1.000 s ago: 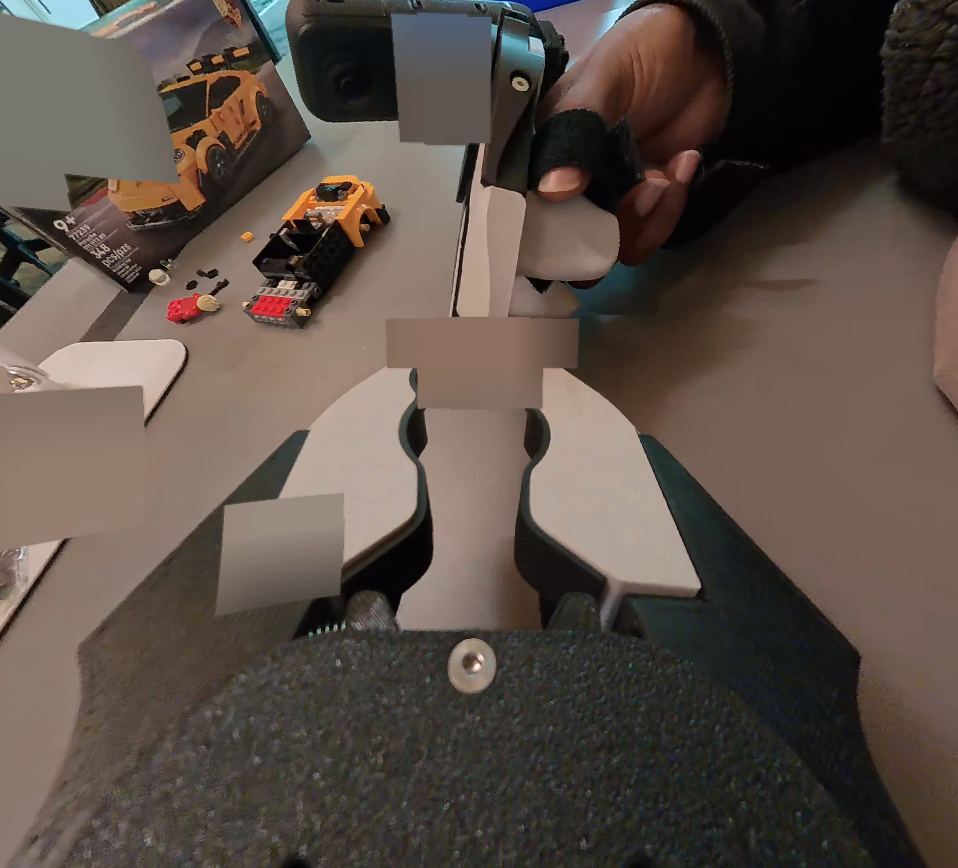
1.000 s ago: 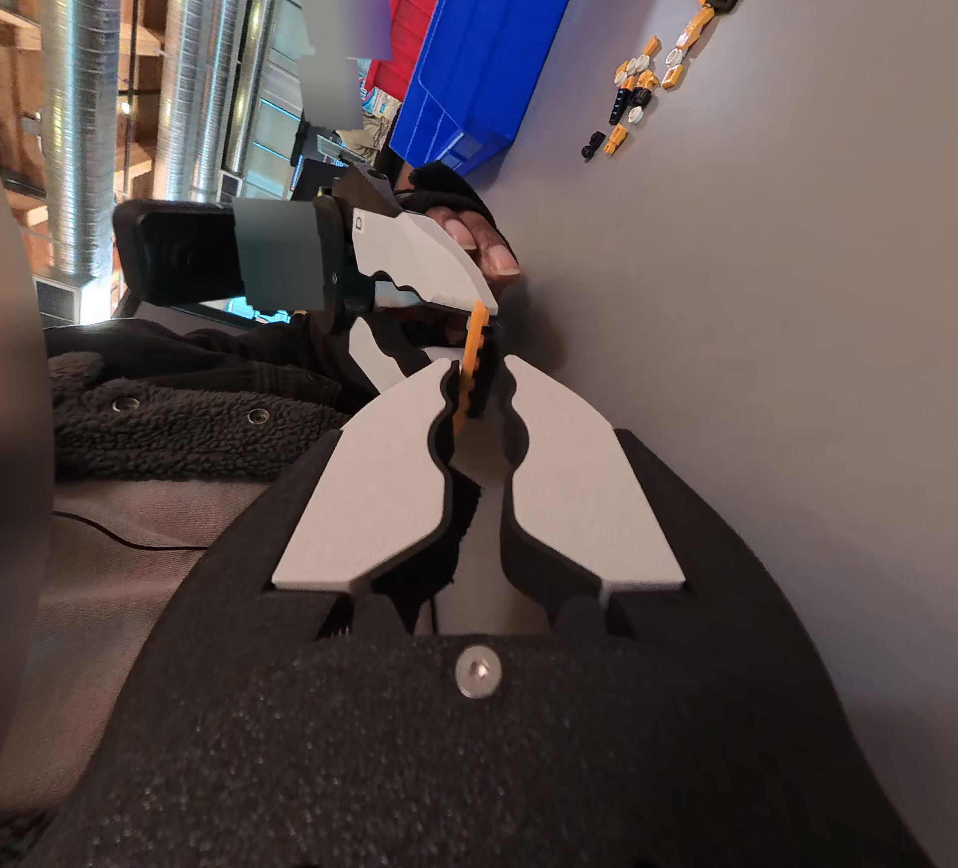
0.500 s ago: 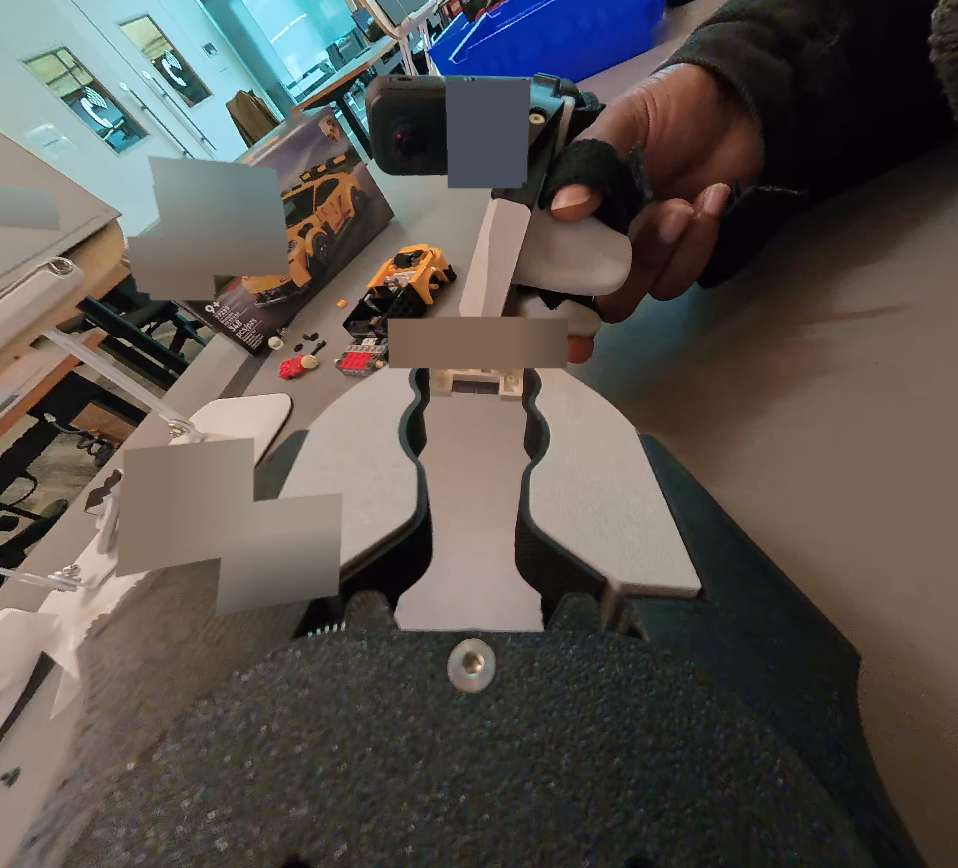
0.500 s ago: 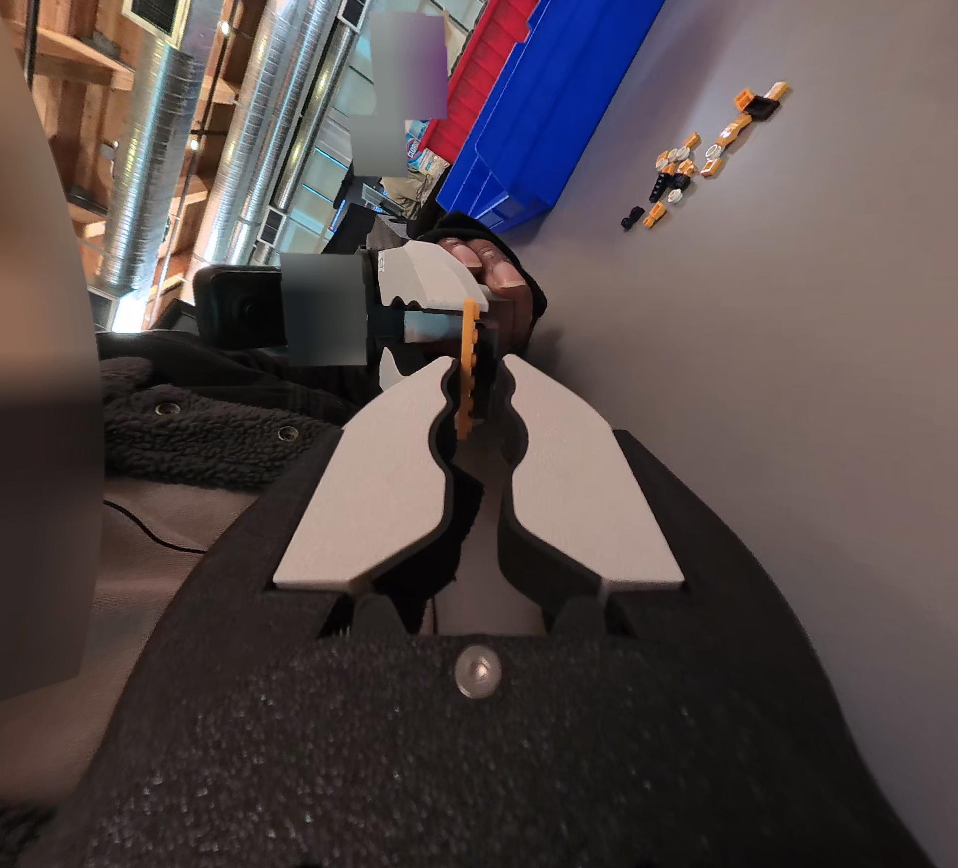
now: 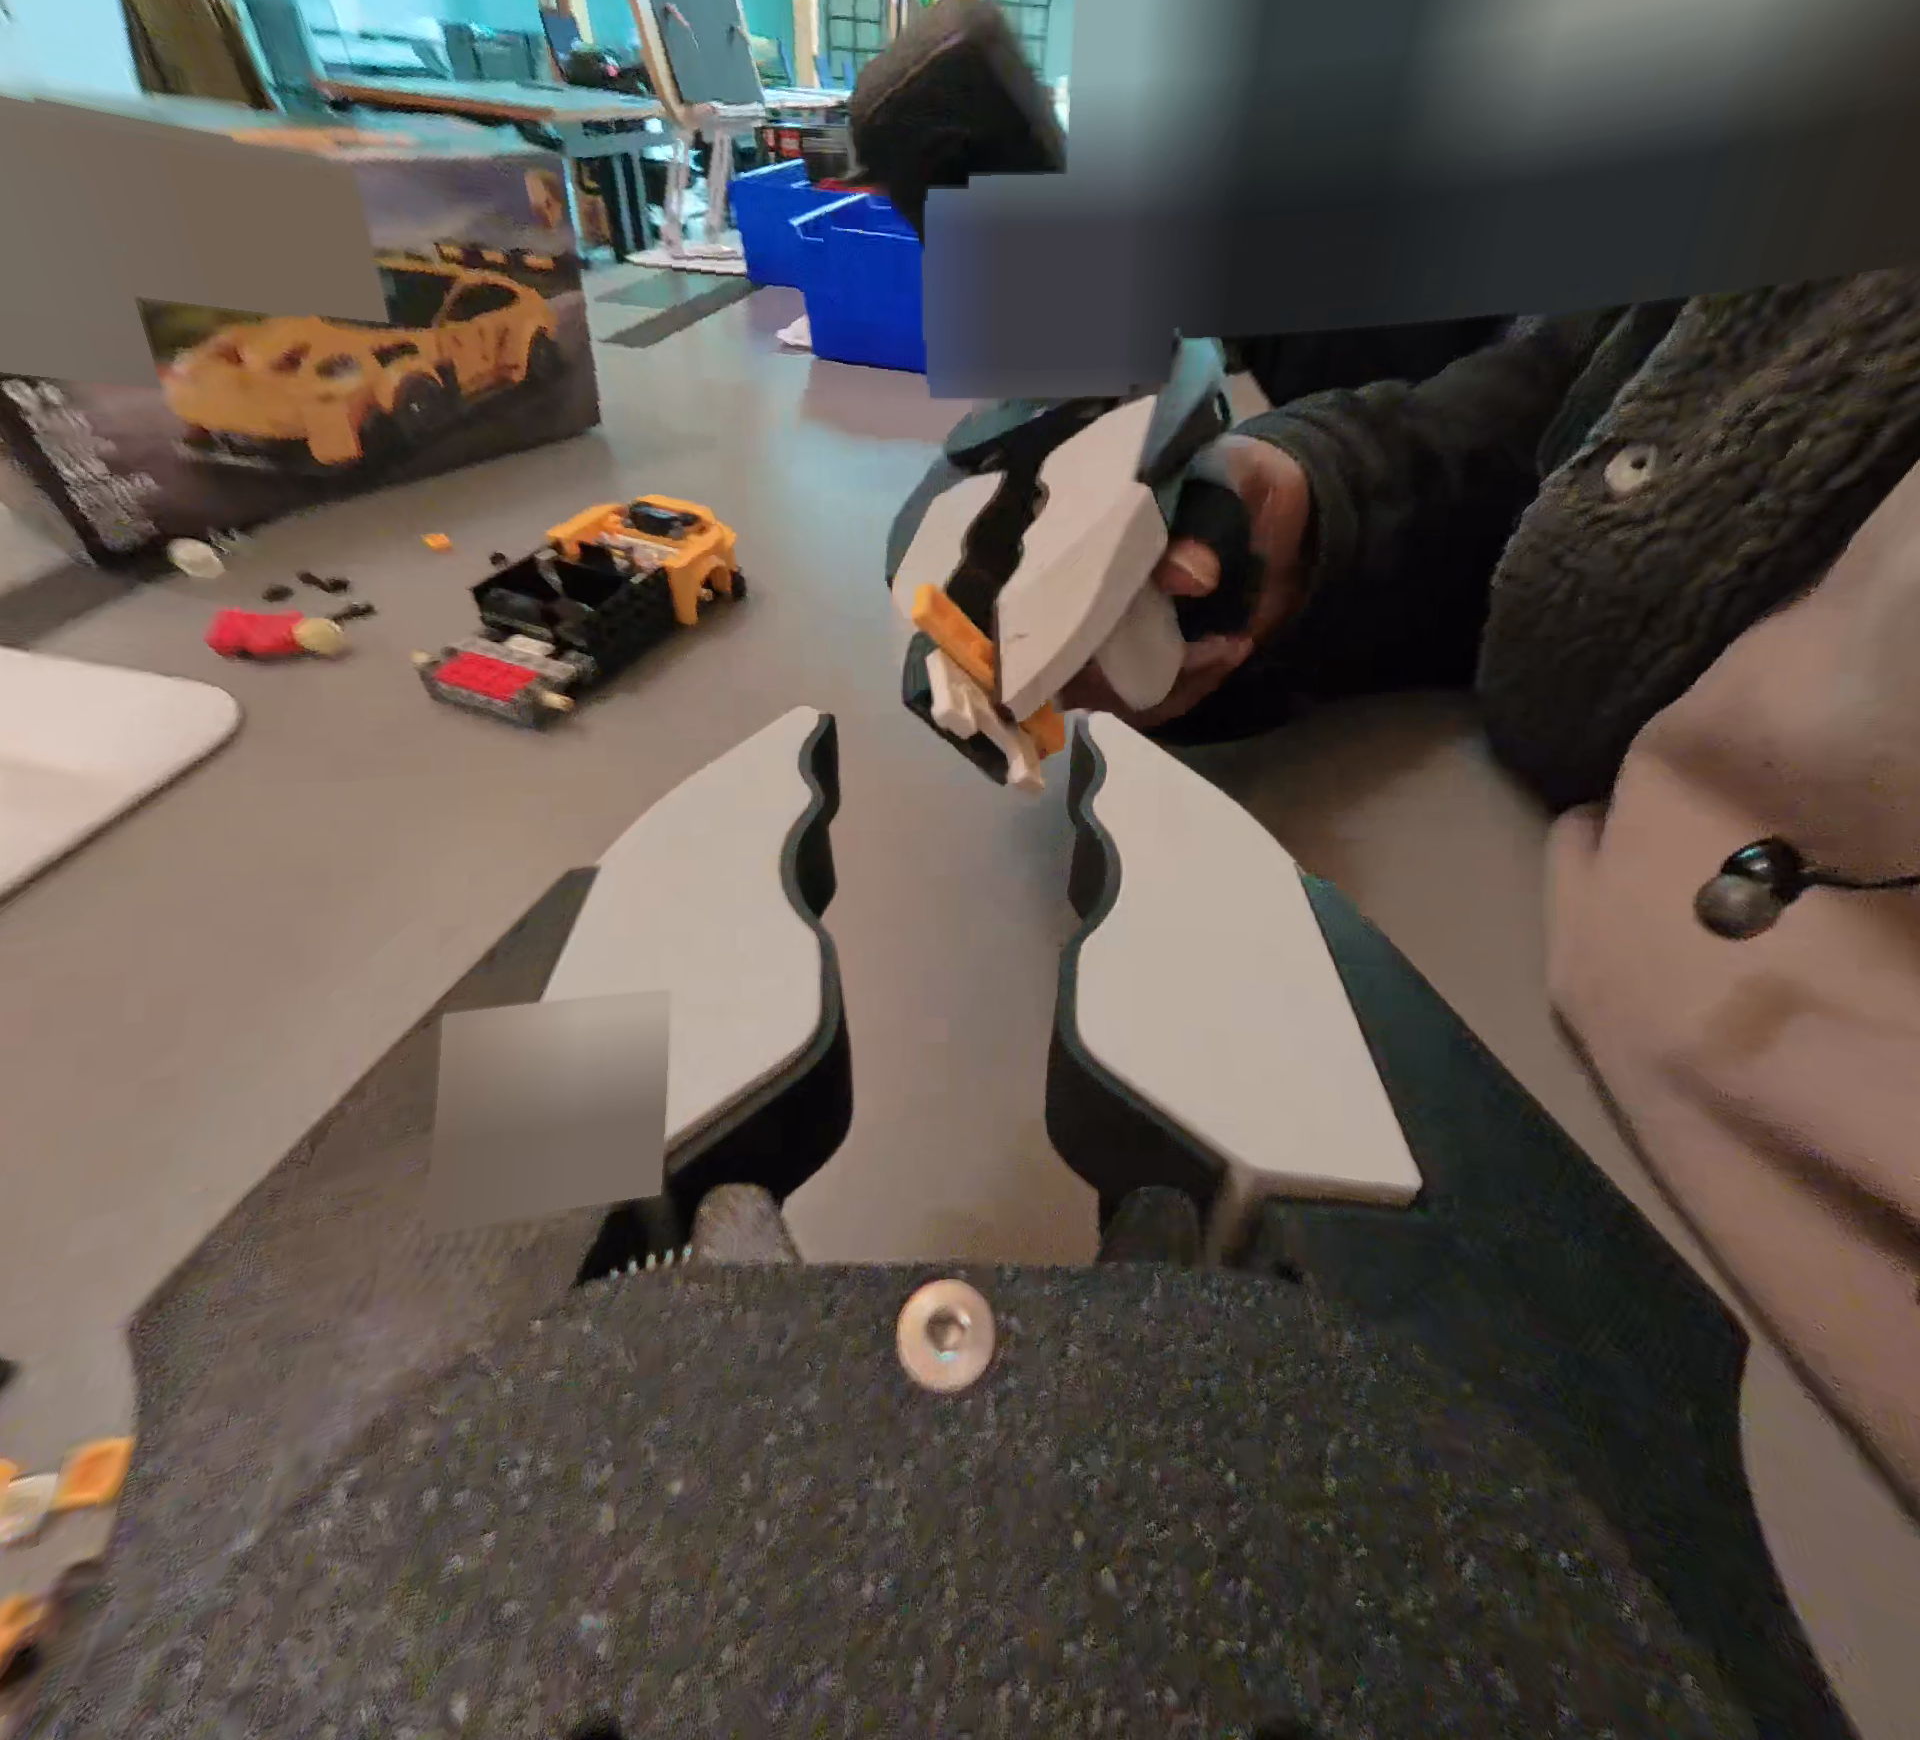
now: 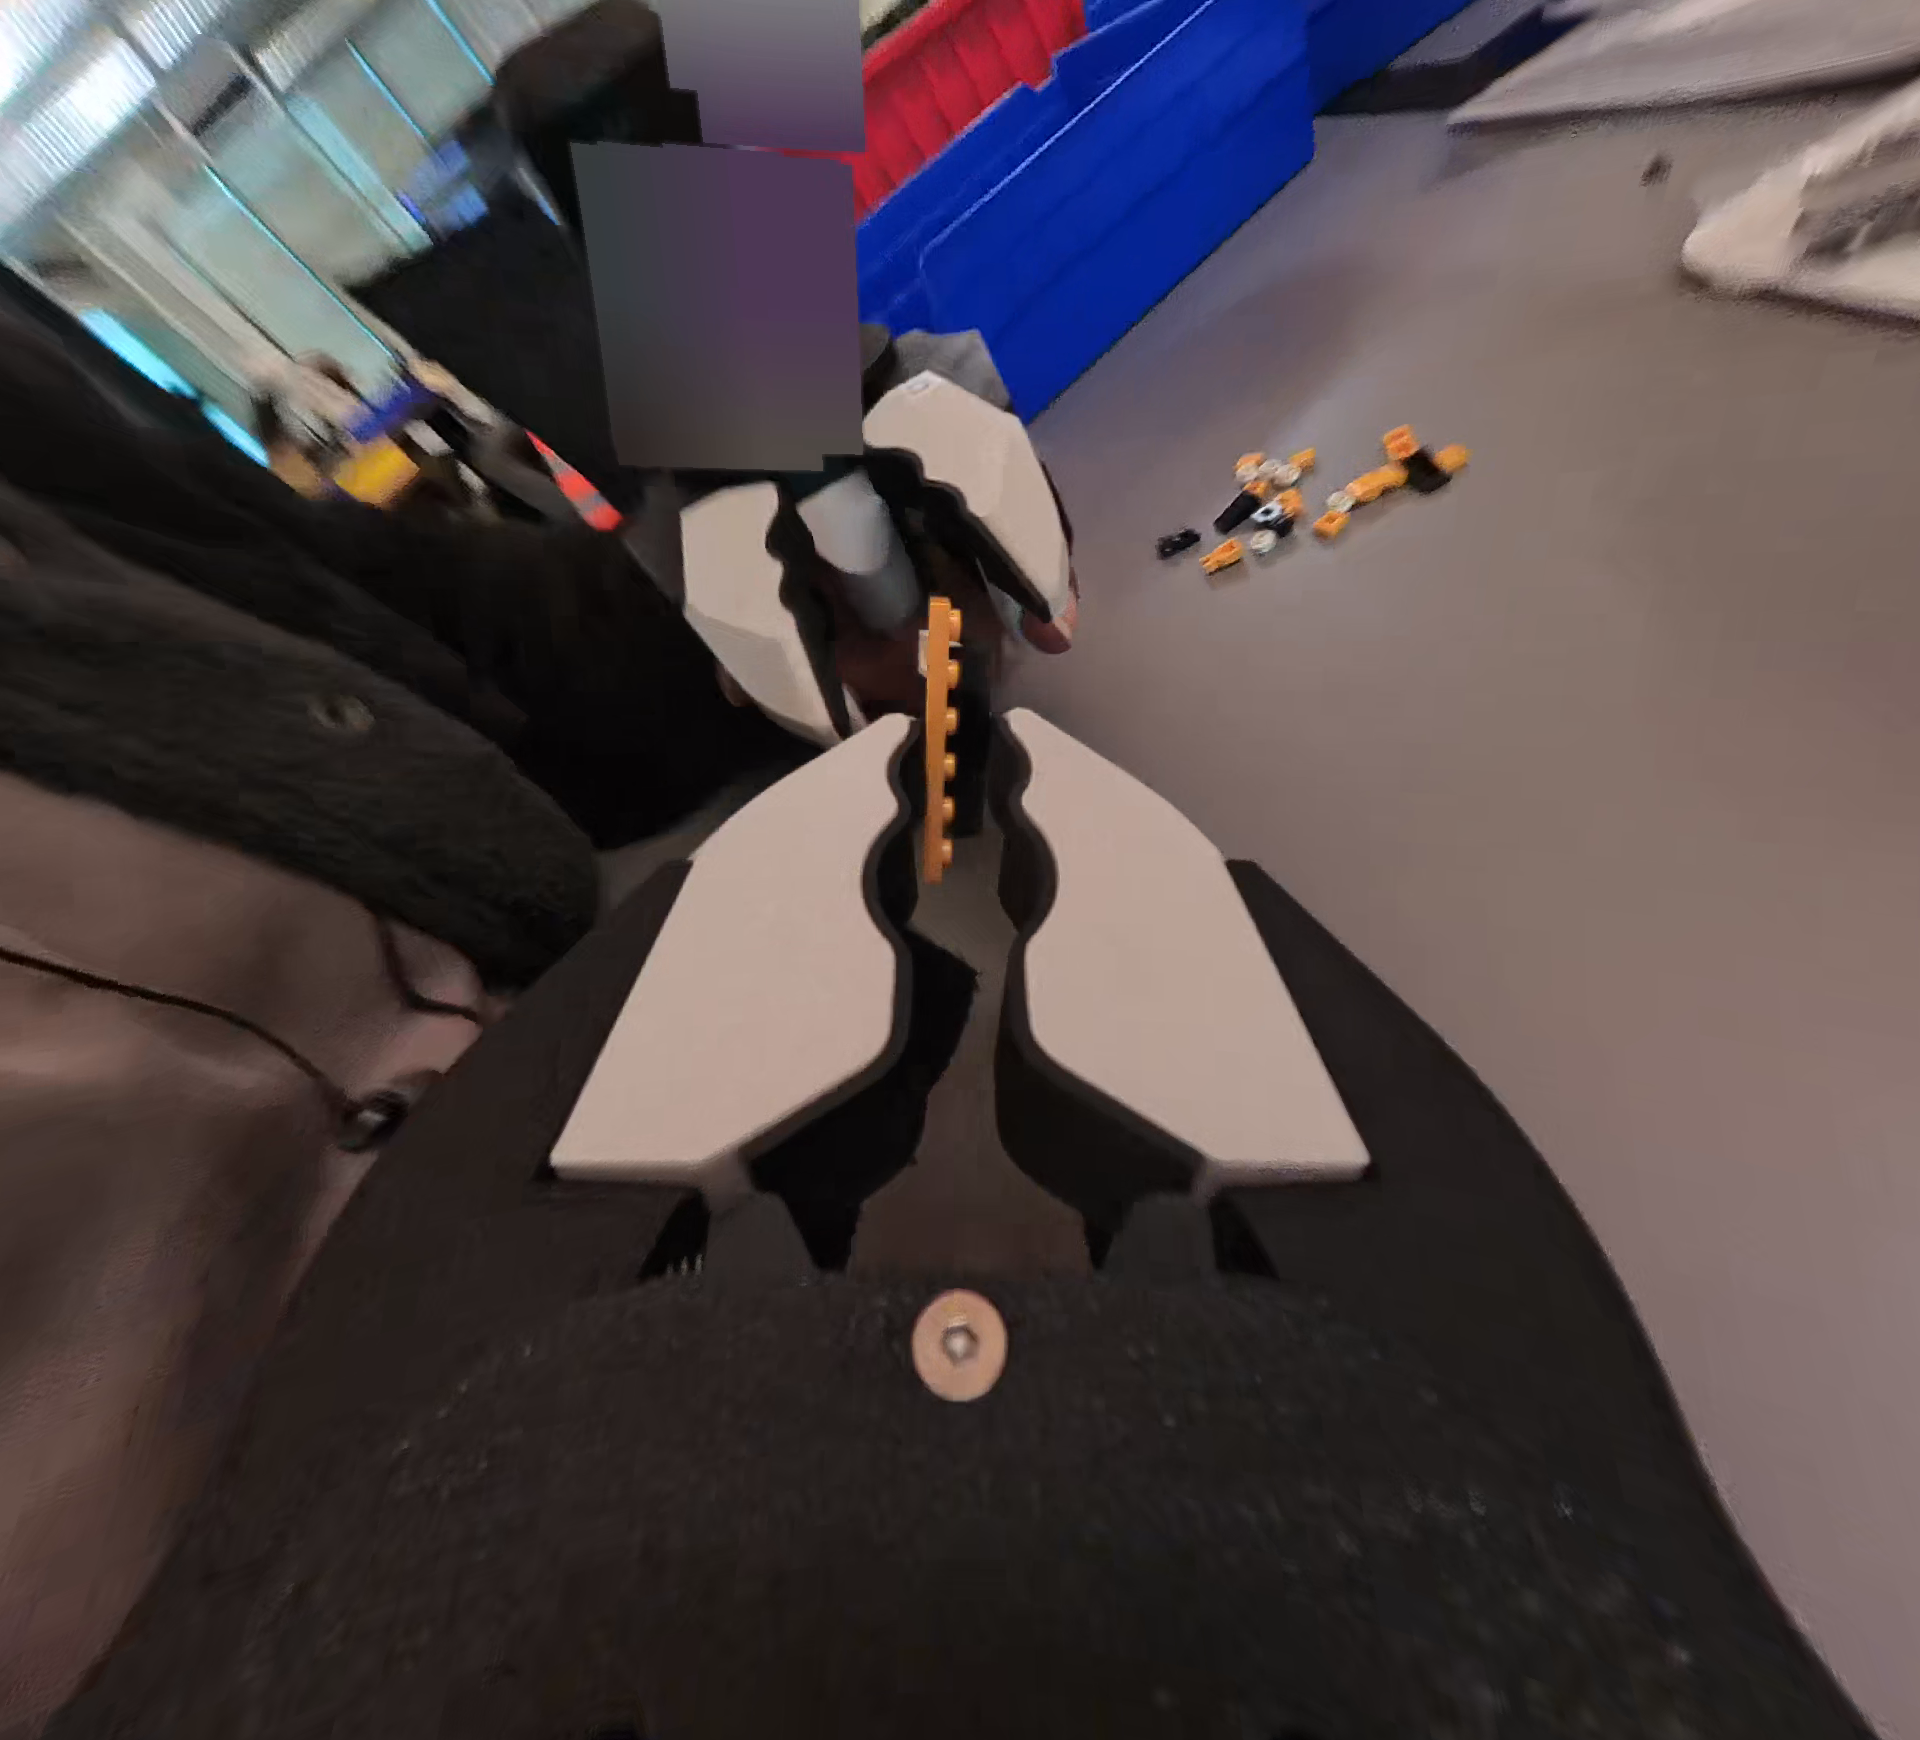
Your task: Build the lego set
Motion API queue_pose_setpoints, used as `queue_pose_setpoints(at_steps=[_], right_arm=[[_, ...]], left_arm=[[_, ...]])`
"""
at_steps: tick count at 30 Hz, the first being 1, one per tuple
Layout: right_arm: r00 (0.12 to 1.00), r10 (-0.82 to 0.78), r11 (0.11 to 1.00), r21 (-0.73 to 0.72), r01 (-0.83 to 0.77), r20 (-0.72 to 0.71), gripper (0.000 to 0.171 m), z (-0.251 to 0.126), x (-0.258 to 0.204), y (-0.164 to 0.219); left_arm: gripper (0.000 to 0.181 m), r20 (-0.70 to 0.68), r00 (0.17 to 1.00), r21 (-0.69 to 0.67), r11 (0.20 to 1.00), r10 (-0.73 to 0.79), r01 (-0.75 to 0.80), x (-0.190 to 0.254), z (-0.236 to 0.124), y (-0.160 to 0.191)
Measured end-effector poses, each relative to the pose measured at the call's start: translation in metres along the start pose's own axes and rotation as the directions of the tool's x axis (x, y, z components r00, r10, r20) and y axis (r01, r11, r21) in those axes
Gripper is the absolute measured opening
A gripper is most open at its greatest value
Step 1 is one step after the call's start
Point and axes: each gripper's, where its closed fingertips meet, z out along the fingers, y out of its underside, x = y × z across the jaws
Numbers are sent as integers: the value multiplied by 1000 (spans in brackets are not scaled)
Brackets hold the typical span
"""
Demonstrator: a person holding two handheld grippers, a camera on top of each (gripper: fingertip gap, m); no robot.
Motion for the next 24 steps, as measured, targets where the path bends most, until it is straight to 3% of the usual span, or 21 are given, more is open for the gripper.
queue_pose_setpoints(at_steps=[4,7,9,16,24], right_arm=[[943,-324,945,-63,320,-71,11,5,-10,5],[867,-488,872,-85,482,-100,12,6,-16,7],[816,-566,824,-92,559,-114,12,6,-19,7],[696,-706,708,-121,695,-130,12,8,-25,11],[633,-763,646,-125,753,-130,12,8,-35,11]], left_arm=[[35,-53,998,24,999,-45,46,7,1,-4],[15,-106,994,-6,1000,-10,9,18,1,-1],[12,-107,994,-12,999,29,-31,21,0,-1],[16,-93,974,-8,979,204,-206,31,0,-4],[12,-83,934,2,937,348,-349,39,-4,-6]])
